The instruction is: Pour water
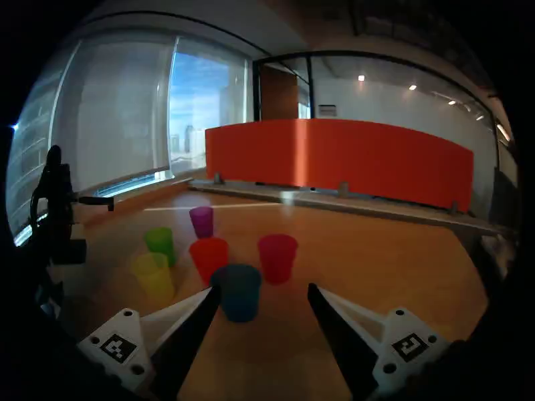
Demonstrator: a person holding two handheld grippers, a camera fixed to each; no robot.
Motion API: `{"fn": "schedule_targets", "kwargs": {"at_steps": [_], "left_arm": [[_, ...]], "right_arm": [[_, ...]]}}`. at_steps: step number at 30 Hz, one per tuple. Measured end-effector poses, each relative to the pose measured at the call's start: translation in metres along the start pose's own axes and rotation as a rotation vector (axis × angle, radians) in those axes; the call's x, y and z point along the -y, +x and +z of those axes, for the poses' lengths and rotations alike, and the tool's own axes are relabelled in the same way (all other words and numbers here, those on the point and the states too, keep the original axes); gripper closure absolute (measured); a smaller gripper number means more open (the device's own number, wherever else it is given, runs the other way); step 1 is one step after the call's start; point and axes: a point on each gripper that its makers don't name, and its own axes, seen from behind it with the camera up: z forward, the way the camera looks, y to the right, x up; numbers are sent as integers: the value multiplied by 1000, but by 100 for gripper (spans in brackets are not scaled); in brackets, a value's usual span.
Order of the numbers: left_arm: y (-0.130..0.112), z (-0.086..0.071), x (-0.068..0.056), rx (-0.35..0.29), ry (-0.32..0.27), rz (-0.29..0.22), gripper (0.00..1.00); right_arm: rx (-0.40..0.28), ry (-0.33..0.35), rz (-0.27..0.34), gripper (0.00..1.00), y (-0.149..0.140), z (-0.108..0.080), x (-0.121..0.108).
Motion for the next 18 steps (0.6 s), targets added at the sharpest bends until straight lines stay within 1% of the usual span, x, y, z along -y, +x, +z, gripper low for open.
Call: {"fn": "schedule_targets", "kwargs": {"at_steps": [3,5,8,14,18], "left_arm": [[3,-4,5,-25,32,-16,0],[6,-6,7,-42,52,-18,1],[7,-7,7,-59,74,-9,0],[5,-3,7,-66,97,9,0],[8,-1,12,-78,122,12,0]], "right_arm": [[-46,-64,10,0,11,-5,-11],[-76,-105,13,0,17,-9,-19],[-115,-162,20,0,24,-13,-28],[-157,-256,35,0,27,-16,-43],[-181,-313,42,0,29,-18,-54]]}}
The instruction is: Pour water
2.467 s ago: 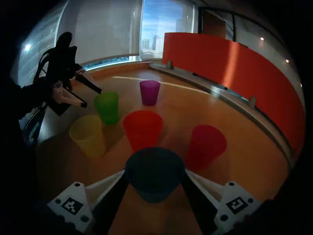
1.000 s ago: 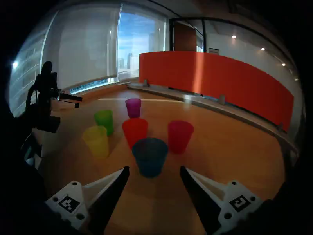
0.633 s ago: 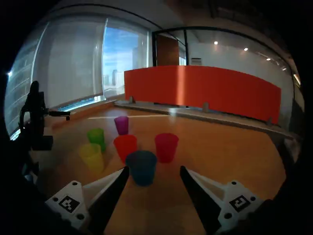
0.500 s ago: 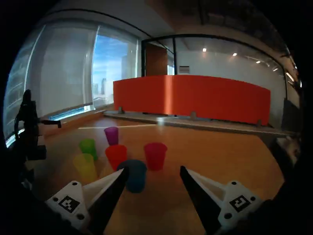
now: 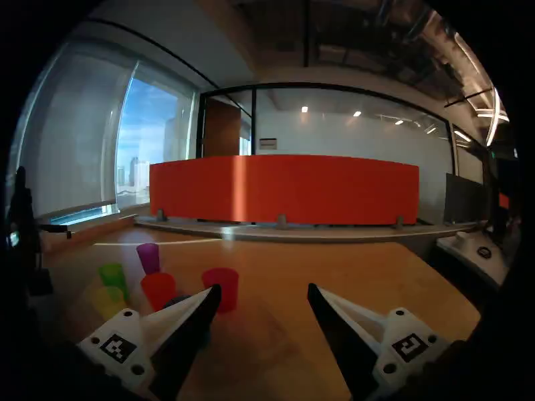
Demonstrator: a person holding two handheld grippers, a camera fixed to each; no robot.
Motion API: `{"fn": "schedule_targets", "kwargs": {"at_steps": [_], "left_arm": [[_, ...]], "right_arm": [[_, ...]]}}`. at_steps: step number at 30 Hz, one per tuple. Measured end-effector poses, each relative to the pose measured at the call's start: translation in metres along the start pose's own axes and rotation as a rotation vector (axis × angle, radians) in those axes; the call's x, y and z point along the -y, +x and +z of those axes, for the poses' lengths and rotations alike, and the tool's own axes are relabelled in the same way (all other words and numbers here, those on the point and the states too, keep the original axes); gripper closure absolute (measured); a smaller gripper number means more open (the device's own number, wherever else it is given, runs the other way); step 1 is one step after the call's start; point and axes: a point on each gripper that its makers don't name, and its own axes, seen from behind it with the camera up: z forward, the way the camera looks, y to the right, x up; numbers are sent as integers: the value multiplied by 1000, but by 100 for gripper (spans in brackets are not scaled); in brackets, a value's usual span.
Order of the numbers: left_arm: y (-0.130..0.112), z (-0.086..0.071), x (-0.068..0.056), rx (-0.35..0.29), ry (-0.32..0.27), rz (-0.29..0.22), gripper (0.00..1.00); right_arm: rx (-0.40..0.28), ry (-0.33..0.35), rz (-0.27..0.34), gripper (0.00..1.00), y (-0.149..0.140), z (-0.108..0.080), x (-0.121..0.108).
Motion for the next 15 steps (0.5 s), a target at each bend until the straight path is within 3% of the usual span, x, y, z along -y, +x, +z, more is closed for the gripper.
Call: {"fn": "schedule_targets", "kwargs": {"at_steps": [8,15], "left_arm": [[11,1,7,-46,46,-15,0],[13,4,10,-83,85,-17,0]], "right_arm": [[-40,-90,-3,0,11,2,-15],[-61,-108,5,0,23,4,-14]]}}
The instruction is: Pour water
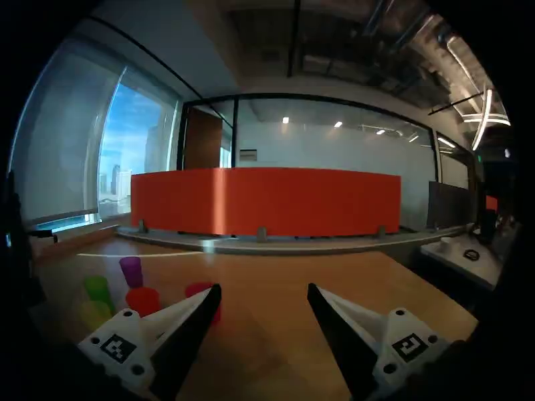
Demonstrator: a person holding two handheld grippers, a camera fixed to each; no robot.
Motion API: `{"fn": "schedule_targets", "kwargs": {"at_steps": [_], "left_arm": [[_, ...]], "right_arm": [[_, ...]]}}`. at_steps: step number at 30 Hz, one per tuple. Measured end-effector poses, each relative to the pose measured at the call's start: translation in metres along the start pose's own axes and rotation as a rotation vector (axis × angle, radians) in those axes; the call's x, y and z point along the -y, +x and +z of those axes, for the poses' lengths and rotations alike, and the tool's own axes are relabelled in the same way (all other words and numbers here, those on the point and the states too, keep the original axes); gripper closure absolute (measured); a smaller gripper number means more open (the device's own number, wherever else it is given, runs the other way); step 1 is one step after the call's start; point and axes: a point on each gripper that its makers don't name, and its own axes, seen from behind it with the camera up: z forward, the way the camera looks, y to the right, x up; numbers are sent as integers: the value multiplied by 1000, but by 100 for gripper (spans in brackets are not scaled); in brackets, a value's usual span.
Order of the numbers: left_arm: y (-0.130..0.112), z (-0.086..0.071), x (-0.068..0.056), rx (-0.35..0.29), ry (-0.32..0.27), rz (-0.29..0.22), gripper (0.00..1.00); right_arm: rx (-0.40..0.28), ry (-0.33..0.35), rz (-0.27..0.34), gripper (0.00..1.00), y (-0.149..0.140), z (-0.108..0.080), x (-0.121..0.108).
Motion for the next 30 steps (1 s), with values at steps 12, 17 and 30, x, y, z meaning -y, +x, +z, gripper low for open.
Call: {"fn": "schedule_targets", "kwargs": {"at_steps": [12,17,30], "left_arm": [[-8,9,-3,-41,34,-5,0],[-20,17,-7,-37,29,-26,0],[-37,29,-16,-27,33,-19,1]], "right_arm": [[-18,-51,0,0,16,0,-5],[-27,-64,2,0,20,1,-6],[-11,-81,-14,0,18,2,-6]]}}
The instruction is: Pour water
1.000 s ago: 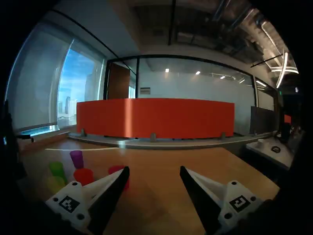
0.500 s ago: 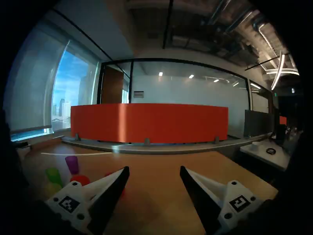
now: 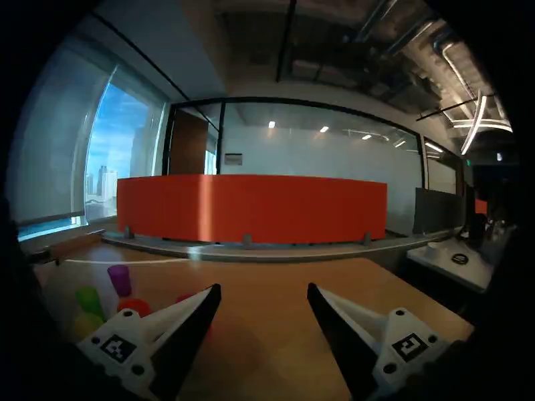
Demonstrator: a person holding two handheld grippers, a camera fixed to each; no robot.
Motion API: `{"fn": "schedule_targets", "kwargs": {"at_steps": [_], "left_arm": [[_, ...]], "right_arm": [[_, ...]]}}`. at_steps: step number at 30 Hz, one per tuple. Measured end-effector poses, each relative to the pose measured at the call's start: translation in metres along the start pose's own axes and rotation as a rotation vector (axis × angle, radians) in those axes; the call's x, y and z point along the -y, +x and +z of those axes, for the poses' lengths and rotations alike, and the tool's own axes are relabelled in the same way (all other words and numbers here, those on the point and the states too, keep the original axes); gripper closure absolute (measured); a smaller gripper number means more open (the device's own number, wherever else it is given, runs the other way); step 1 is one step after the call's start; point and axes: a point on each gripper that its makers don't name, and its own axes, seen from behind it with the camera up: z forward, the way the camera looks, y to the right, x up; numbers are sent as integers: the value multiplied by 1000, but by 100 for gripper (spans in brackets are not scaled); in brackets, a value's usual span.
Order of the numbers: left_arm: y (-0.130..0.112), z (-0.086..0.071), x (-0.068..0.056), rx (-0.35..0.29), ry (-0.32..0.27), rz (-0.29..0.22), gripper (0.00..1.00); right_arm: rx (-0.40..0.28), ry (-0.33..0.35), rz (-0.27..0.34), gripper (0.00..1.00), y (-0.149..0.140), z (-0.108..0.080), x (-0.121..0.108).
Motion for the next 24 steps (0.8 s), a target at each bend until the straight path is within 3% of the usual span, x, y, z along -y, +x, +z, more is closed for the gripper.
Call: {"fn": "schedule_targets", "kwargs": {"at_steps": [24], "left_arm": [[2,6,-11,-8,1,-5,1]], "right_arm": [[9,-9,-7,0,-4,-6,-6]]}}
